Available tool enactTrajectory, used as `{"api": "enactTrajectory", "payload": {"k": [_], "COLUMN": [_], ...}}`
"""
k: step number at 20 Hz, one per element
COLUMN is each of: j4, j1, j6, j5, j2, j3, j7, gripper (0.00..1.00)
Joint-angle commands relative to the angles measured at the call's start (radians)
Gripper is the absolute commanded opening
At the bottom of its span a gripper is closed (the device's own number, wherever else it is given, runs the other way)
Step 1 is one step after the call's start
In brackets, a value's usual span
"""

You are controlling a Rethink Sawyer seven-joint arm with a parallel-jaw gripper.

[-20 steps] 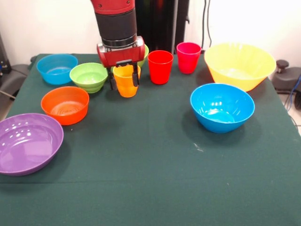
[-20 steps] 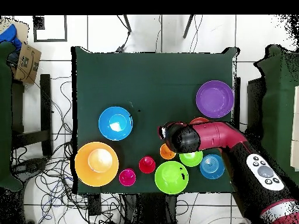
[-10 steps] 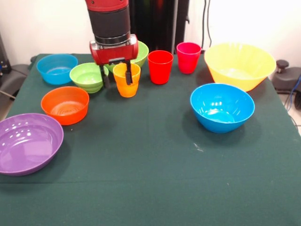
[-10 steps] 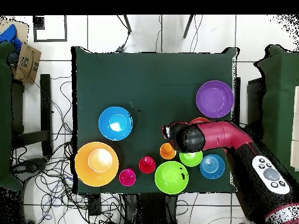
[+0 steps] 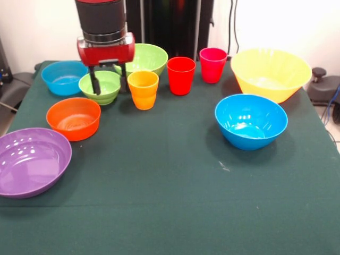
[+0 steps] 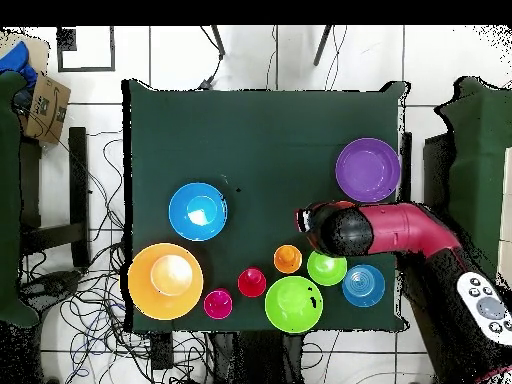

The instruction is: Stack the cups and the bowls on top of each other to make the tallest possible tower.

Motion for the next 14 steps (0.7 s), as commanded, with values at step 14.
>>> {"api": "enactTrajectory", "payload": {"k": [14], "j4": [-0.094], "j1": [-0.082], "j6": [0.029], "j5": [-0.106], "j2": [0.163], "j3": [0.077], "j7": [-0.237], "gripper": [1.00]}}
